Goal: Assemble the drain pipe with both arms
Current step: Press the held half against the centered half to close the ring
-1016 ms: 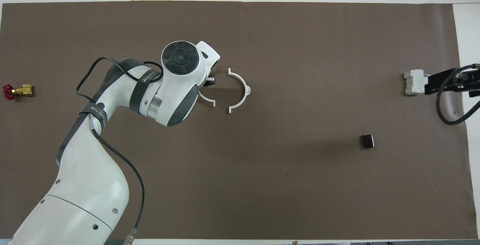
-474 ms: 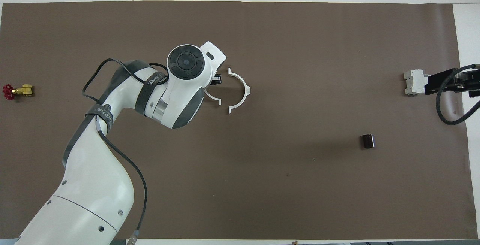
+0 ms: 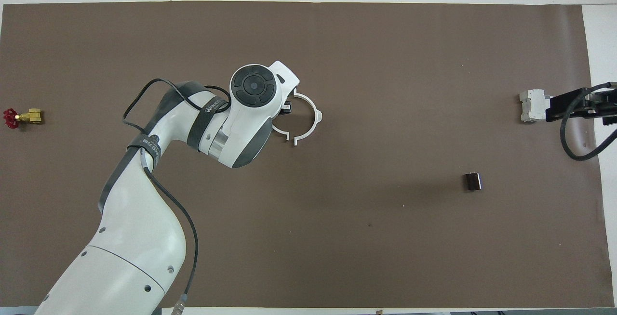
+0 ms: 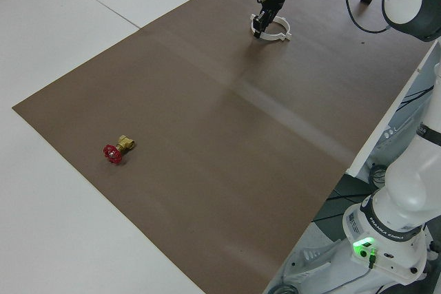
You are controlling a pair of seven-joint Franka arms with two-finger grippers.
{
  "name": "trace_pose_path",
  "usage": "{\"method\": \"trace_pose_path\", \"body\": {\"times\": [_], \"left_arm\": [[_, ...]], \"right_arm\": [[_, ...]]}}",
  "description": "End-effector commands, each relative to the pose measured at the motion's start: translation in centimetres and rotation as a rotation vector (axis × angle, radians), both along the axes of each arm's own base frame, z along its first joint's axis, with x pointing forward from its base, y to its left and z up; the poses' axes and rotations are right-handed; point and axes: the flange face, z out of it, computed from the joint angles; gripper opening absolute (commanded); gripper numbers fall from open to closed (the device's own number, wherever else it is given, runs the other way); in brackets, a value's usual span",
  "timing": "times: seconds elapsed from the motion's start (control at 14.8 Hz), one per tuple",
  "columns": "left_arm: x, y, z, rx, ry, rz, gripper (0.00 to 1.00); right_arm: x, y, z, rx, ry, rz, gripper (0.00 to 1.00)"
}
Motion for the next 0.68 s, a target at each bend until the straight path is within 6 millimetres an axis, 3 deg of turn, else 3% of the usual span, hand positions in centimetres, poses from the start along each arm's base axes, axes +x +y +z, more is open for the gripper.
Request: {"method": "trace_pose_path", "body": {"times": [0.0, 0.61], "left_arm": [[-1.65, -1.64, -1.12, 0.037, 0.032, -0.006, 0.00], [-2.57, -2.60, -1.26, 0.045, 0.043, -0.026, 0.00]], "right_arm": [[0.08, -0.20, 0.12, 0.023, 0.006, 0.016, 1.00], [0.07, -0.29, 0.05, 0.023, 0.007, 0.015, 1.00]]}}
